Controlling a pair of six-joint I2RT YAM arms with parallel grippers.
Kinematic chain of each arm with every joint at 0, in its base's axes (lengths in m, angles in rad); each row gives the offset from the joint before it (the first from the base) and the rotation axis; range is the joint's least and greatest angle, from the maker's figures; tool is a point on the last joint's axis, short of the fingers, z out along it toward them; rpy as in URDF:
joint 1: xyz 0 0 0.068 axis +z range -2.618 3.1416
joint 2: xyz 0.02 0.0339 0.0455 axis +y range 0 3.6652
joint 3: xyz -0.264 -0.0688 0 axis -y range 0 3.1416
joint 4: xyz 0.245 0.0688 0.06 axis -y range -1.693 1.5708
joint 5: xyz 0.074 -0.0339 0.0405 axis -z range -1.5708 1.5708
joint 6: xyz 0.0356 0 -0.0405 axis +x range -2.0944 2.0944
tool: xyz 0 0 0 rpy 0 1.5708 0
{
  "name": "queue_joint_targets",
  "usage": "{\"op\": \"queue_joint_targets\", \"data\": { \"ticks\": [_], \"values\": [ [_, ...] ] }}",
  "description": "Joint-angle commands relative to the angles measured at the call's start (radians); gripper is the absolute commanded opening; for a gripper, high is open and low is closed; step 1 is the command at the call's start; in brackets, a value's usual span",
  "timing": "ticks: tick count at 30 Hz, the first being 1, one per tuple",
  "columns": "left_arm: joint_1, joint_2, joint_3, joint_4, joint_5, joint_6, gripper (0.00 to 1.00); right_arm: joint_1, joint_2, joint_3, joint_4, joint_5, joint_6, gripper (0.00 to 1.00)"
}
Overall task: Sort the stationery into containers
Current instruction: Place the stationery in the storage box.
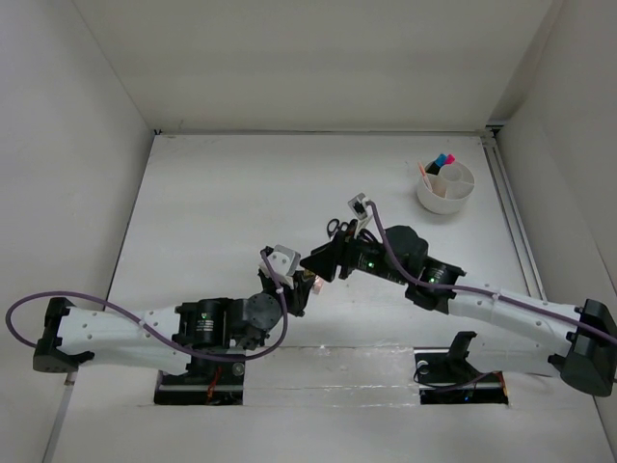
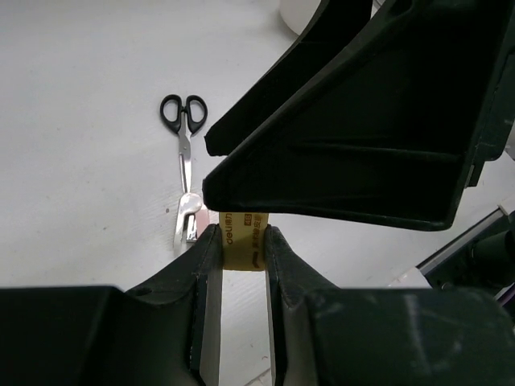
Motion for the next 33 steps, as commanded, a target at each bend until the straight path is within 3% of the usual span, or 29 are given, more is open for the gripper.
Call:
{"op": "queue_joint_targets", "data": {
  "ticks": [1, 14, 15, 22, 33],
  "values": [
    [-0.001, -0.02, 0.025, 0.037, -0.013, 0.036, 0.0, 0.023, -0.006, 0.062, -0.052, 0.022, -0.024, 0.61],
    [-0.001, -0.02, 0.025, 0.037, -0.041, 0.047, 0.0, 0.023, -0.043, 0.053, -0.127, -0.047, -0.044, 0.51],
    [-0.001, -0.02, 0.025, 0.037, -0.041, 0.047, 0.0, 0.023, -0.052, 0.053, -0.127, -0.07, -0.044, 0.46],
    [-0.001, -0.011, 0.025, 0.055, -0.019, 0.057, 0.0, 0.023, -0.019, 0.062, -0.127, -0.162, -0.054, 0.33],
    [-0.001, -0.011, 0.025, 0.046, -0.064, 0.057, 0.0, 0.023, -0.009, 0.062, -0.107, -0.243, -0.044, 0.26]
  ]
}}
